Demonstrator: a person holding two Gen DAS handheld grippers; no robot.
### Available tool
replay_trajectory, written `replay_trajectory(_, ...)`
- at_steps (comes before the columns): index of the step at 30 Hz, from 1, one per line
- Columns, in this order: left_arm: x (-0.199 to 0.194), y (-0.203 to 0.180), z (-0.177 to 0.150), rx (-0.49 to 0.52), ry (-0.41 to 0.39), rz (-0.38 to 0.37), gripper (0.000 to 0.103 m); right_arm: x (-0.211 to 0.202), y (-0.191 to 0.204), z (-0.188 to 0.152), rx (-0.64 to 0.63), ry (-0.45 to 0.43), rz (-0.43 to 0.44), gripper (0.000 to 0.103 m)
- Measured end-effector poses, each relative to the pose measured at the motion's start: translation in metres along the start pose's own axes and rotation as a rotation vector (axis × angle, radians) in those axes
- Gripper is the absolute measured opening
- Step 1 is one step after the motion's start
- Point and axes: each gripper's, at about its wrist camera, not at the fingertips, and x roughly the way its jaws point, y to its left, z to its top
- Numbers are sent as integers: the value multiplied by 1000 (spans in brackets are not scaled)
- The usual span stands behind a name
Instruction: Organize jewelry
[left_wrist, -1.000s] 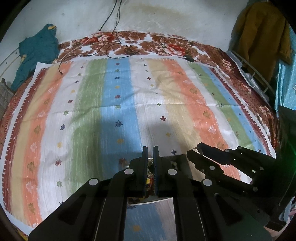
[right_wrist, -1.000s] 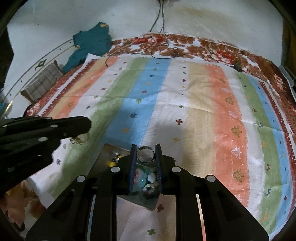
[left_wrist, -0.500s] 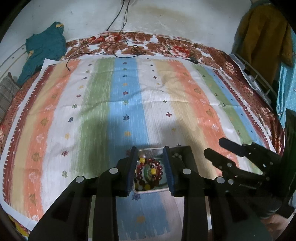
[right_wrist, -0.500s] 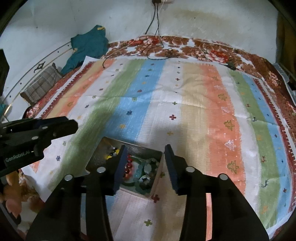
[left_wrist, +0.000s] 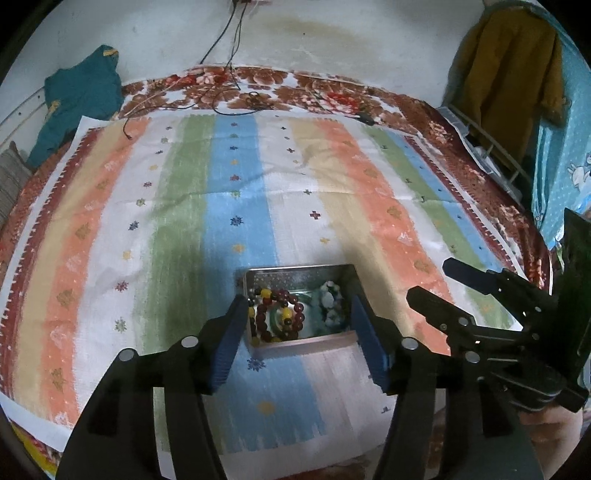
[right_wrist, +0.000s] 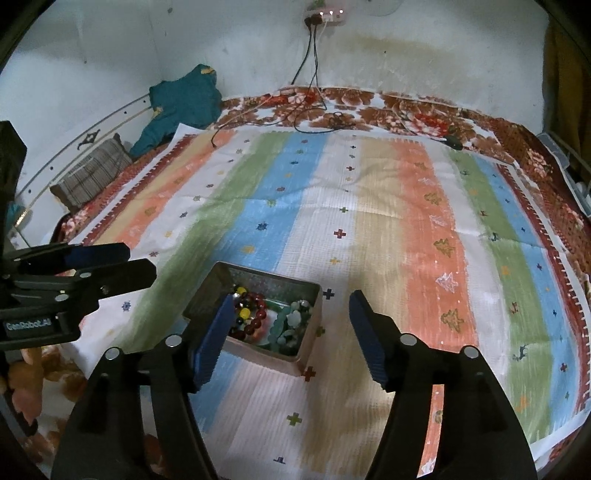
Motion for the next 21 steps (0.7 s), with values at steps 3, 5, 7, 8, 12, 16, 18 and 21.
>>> replay_trajectory(3,-5,-3,-5,24,-21,23,68,-3,0,-3,-3,-5,-10,71)
replay_trajectory(5,-7,-4,-8,22,-31,21,74,-6,1,-5,-3,-9,-6,75)
replay_trajectory(7,-11,-6,-12,27,-51,34,87,-9,1,-6,-1,-14,-7,79)
replay_trajectory(8,-13,-7,-14,38,-66,51,90,-11,1,-7,-2,-20,-9,81)
replay_trajectory(12,-19,-12,-21,71,-110,101,97,-15,3,-10,-27,-39,-30,87)
replay_trajectory(16,-23,-10,-24,75,-125,121,97,-17,3,-14,-28,-34,-28,91)
replay_trajectory(18,-25,-9,-26,71,-130,117,97,-19,2,-16,-29,-36,-25,91)
replay_trajectory(21,-28,-9,-30,72,-133,109,97,-22,2,-17,-28,-47,-20,91)
